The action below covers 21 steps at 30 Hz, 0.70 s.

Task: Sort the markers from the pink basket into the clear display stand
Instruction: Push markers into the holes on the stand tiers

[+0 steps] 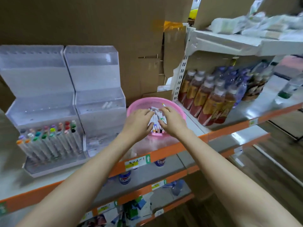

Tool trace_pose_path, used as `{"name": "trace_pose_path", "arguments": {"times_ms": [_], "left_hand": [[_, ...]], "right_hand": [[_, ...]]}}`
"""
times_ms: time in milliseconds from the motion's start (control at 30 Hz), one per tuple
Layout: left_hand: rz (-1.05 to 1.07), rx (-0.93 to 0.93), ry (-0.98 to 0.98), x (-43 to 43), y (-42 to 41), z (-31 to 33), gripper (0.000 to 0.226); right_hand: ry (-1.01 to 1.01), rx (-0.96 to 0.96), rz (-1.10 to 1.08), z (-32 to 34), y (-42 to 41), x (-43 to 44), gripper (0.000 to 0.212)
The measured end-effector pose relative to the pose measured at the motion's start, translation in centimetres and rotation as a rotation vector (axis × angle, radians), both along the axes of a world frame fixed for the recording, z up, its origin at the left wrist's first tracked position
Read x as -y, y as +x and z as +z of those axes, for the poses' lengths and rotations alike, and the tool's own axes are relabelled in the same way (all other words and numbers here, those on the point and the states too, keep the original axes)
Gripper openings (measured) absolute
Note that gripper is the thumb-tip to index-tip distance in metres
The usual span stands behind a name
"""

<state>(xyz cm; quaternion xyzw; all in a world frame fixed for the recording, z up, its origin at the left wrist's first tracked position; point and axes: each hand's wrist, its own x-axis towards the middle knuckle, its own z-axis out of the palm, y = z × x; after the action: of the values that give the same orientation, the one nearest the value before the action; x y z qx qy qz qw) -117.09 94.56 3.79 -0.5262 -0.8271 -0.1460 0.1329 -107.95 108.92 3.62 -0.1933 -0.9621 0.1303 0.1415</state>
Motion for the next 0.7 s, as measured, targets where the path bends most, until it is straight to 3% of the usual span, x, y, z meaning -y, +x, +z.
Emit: {"name": "trace_pose_path", "arguments": {"times_ms": [233, 333, 433, 600, 700], "left_hand": [[0.169, 0.041, -0.236, -5.4, -1.7, -1.0, 0.036], [0.233, 0.043, -0.325, -6.2, -2.5, -1.7, 0.028], [0.254, 0.073, -0.312, -6.9, -3.2, -2.5, 0.026], [0.261, 0.125, -0.28, -7.8, -3.5, -2.5, 0.02], [0.255, 0.298, -0.231, -7.8, -3.8, -2.5, 0.015]], "right_hand": [[0.033, 0.129, -0.018, -1.3, -1.5, -4.5, 0.059], [0.037, 0.196, -0.003, -1.8, -2.7, -5.3, 0.054], [0.094, 0.23, -0.021, -2.1, -4.1, -5.5, 0.033], [0.188, 0.244, -0.019, -1.5, -5.3, -5.5, 0.027], [0.057, 0.249, -0.018, -1.7, -5.9, -5.4, 0.034]]}}
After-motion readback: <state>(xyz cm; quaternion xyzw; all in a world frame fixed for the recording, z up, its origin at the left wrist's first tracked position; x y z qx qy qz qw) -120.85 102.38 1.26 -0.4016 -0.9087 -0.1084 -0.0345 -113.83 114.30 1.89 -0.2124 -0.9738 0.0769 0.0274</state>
